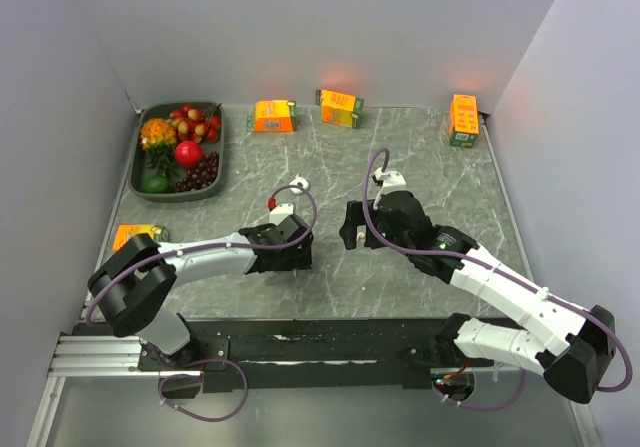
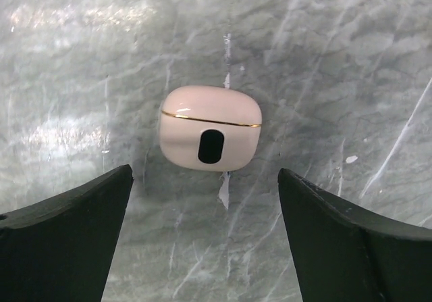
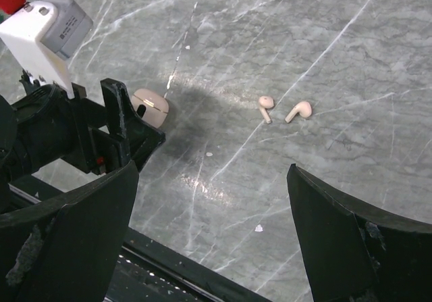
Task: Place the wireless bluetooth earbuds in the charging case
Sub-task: Pick up the charging case at the center of the board, then open the charging case.
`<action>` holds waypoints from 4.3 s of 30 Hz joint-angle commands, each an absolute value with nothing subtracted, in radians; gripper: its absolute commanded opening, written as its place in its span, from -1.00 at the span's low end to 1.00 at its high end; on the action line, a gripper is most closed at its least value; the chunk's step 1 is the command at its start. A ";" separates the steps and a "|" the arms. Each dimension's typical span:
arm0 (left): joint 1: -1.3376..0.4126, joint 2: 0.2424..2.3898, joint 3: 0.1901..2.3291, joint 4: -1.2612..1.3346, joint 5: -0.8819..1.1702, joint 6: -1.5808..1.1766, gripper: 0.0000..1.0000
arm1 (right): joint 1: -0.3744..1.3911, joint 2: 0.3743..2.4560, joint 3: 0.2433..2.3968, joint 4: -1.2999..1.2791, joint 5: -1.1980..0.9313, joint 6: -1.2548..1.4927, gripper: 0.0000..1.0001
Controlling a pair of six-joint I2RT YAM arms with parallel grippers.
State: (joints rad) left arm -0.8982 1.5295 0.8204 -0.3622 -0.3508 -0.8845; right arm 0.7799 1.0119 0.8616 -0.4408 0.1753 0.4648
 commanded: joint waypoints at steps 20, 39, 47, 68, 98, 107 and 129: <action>-0.897 1.692 0.939 -0.425 -0.417 -0.810 0.54 | 0.775 1.000 0.862 -0.439 0.201 0.454 0.99; -0.899 1.646 0.894 -0.417 -0.402 -0.808 0.43 | 0.773 0.992 0.853 -0.439 0.207 0.460 0.99; -0.904 1.637 0.891 -0.414 -0.394 -0.805 0.37 | 0.773 0.996 0.853 -0.437 0.209 0.457 0.99; -0.937 1.011 0.487 0.284 -0.252 -0.542 -0.98 | 0.775 0.942 1.023 -0.466 0.006 0.416 0.97; -1.020 0.937 0.207 1.043 -0.202 0.170 -0.98 | 1.006 1.351 1.509 -0.755 0.126 0.221 0.74; -1.040 0.927 0.209 1.026 -0.225 0.184 -0.98 | 1.006 1.439 1.554 -0.755 0.023 0.221 0.47; -1.052 0.894 0.212 1.011 -0.232 0.178 -0.98 | 1.006 1.505 1.535 -0.749 -0.031 0.215 -0.06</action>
